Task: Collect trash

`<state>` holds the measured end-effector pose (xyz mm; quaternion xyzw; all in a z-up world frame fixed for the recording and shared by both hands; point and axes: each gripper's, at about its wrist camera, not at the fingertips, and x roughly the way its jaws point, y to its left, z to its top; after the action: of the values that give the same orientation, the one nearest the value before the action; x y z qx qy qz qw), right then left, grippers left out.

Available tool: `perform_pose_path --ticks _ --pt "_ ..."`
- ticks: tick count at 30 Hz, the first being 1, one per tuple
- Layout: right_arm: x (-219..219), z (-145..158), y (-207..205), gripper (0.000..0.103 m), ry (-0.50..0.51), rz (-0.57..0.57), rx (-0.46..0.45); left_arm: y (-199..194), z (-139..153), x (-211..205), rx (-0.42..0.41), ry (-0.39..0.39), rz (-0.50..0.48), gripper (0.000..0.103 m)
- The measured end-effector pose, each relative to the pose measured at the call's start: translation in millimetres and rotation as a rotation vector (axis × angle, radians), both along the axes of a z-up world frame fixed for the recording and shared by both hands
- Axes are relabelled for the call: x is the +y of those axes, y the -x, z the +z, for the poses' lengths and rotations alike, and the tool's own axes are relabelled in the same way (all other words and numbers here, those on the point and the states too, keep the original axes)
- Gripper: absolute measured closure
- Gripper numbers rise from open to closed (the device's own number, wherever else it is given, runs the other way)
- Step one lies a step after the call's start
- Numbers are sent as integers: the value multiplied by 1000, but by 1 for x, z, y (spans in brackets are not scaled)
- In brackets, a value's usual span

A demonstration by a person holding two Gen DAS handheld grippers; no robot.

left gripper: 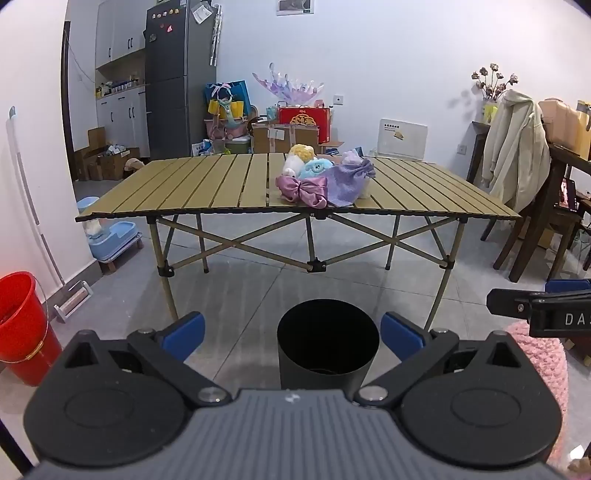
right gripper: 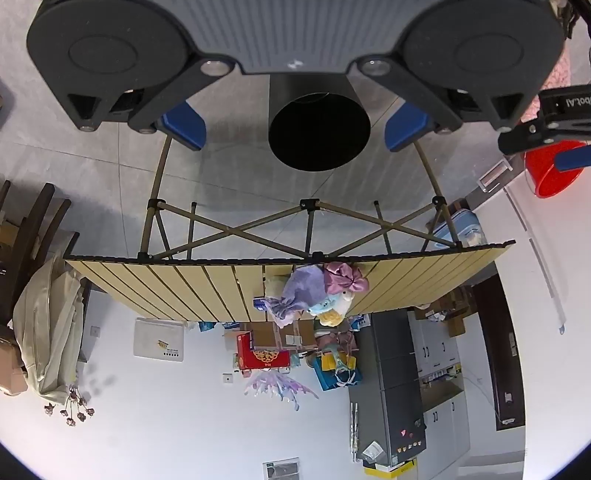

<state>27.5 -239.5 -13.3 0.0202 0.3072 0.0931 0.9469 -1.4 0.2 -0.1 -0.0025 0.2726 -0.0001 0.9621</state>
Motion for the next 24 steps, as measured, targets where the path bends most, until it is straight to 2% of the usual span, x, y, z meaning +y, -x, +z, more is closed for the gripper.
perform_pose_path --ticks 24 --pt "0 9 4 0 2 -1 -14 -4 3 1 1 26 -22 0"
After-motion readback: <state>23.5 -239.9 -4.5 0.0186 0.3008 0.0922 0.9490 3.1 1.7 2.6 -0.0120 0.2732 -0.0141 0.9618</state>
